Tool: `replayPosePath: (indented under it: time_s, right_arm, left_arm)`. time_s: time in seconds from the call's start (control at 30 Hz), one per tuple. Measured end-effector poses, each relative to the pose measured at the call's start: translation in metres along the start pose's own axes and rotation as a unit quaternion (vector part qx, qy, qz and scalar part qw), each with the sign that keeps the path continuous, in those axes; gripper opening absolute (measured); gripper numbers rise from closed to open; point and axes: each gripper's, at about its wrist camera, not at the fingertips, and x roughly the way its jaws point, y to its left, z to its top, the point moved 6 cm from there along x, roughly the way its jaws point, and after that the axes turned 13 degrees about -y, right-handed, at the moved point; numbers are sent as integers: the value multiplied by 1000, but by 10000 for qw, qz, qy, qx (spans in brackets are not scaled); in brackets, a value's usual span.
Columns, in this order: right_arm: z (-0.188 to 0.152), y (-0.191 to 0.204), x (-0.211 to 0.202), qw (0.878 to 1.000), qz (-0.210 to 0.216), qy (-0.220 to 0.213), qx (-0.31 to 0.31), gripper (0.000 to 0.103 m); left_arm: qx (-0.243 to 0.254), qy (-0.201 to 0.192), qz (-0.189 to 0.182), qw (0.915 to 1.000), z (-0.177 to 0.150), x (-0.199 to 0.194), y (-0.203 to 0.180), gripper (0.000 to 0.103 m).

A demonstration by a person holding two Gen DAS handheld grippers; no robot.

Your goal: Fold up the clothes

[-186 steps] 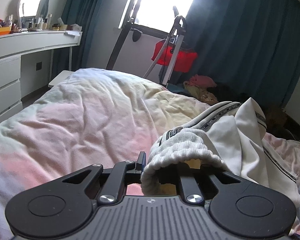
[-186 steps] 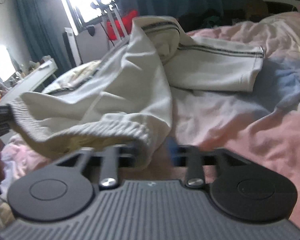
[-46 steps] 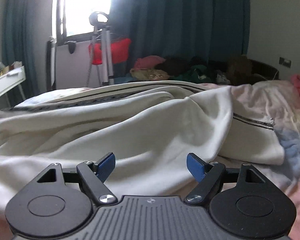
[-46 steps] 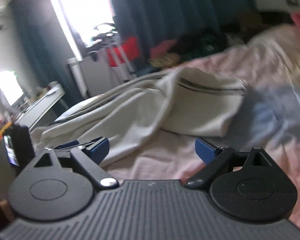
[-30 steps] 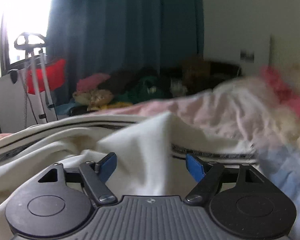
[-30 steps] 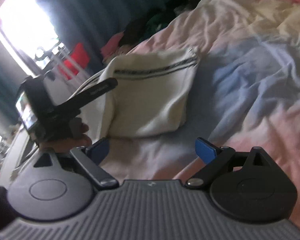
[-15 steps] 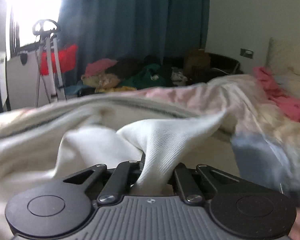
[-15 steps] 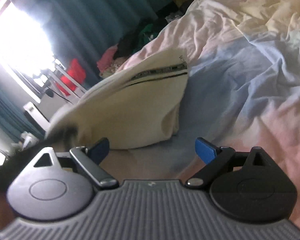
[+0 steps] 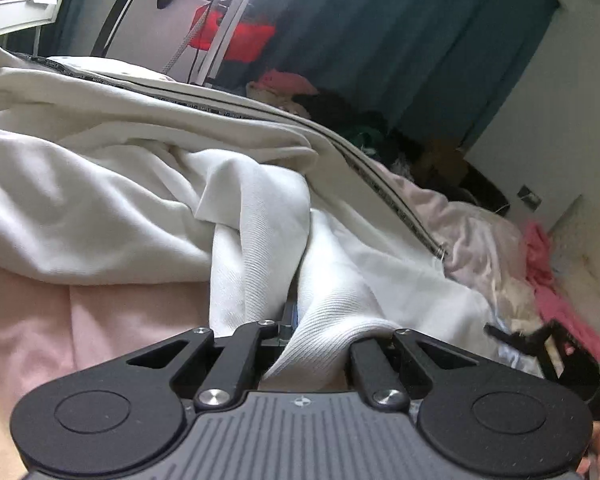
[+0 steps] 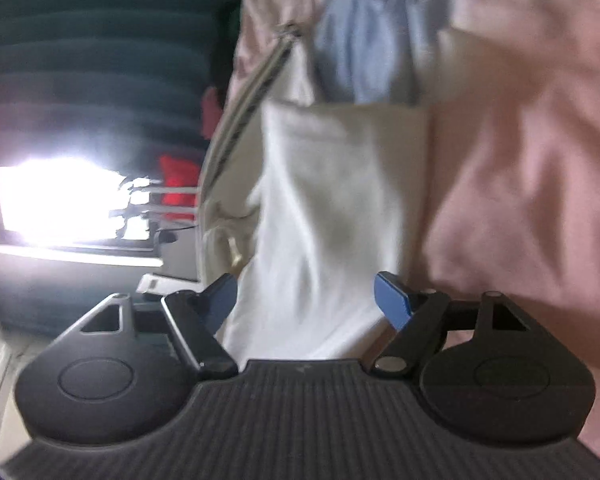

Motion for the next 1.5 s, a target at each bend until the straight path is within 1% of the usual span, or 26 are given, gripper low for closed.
replayPosePath:
  time_s: [0.1,0.23,0.27,0.33,0.37,0.43,0.5,0.63,0.7,0.73,0.77,0.8,0.83,0.9,1.03,1.1,1.17,1.23,1.27,1.3,1.33,1.37,1.4,1.43,1.47,1.5]
  right_arm:
    - [-16,5,-9,9996,-28,228,-186,78]
    - [-52,5,-8,9964,8,760,-383,79]
    - [-56,6,-4,9964,10,739,-405,79]
    - [-60,9,3,9972,11,592,-446,78]
    - [-56,9,9,9983,-15,406,-407,78]
    - [-43,9,15,9992,-165,-160,-333,75]
    - [-30,14,21,9964,-252,-658,-479,71]
    - [-10,14,33,9930,-333,-1119,-204,64]
    - [-2,14,39,9921,-382,-1194,-96,54]
    - [3,17,43,9916,-405,-1220,-119,41]
    - [8,20,46,9912,-428,-1245,-141,33]
    - [13,24,49,9907,-450,-1270,-164,32]
    - [18,27,52,9903,-473,-1295,-186,26]
    - [27,41,53,9879,-431,-1416,-465,21]
    - [54,66,48,9828,-123,-1629,-864,14]
    - [71,85,41,9787,83,-1780,-1022,13]
    - [91,104,27,9715,338,-1994,-1237,13]
    - [109,117,5,9586,624,-2293,-1570,13]
    - [115,118,-4,9459,489,-2516,-1989,13]
    - [120,118,-12,9279,245,-2758,-2498,13]
    - [125,118,-21,9061,0,-2988,-2996,13]
    - [129,109,-27,8885,-341,-3159,-3310,14]
    - [137,88,-29,8904,-670,-3141,-3225,14]
    - [146,64,-30,8981,-980,-3054,-3009,14]
    - [155,33,-29,9170,-1249,-2832,-2517,14]
    - [163,-5,-26,9407,-1544,-2481,-1724,14]
  left_arm:
    - [-231,-33,51,9997,4,1,7,5]
    - [-691,-56,83,9976,11,6,22,5]
    - [-744,-55,88,9972,13,6,26,5]
    - [-842,3,86,9964,13,8,31,5]
    - [-875,36,79,9961,13,9,32,5]
    - [-883,80,58,9960,12,9,33,5]
    - [-853,103,12,9963,13,7,32,5]
    - [-834,149,-96,9964,11,5,28,5]
    - [-757,151,-138,9969,9,4,24,5]
    - [-710,165,-170,9972,7,4,21,5]
    - [-649,174,-192,9976,5,4,18,5]
    - [-565,177,-220,9980,4,4,15,5]
    - [-456,181,-274,9984,3,4,10,6]
    - [-217,212,-398,9987,-1,5,1,6]
    - [47,261,-702,9972,-11,10,-19,11]
    - [115,278,-879,9957,-16,14,-31,15]
    - [256,236,-1136,9929,-21,15,-46,19]
    - [566,154,-1414,9882,-27,15,-64,24]
    - [721,113,-1551,9852,-30,15,-73,26]
    - [811,99,-1642,9830,-33,15,-80,29]
    - [841,111,-1688,9820,-37,13,-84,37]
    - [871,123,-1734,9809,-40,11,-88,41]
    - [901,135,-1779,9798,-44,9,-92,46]
    - [931,146,-1825,9787,-48,7,-96,47]
    - [959,175,-1833,9782,-52,6,-98,47]
    - [982,219,-1780,9789,-54,7,-97,49]
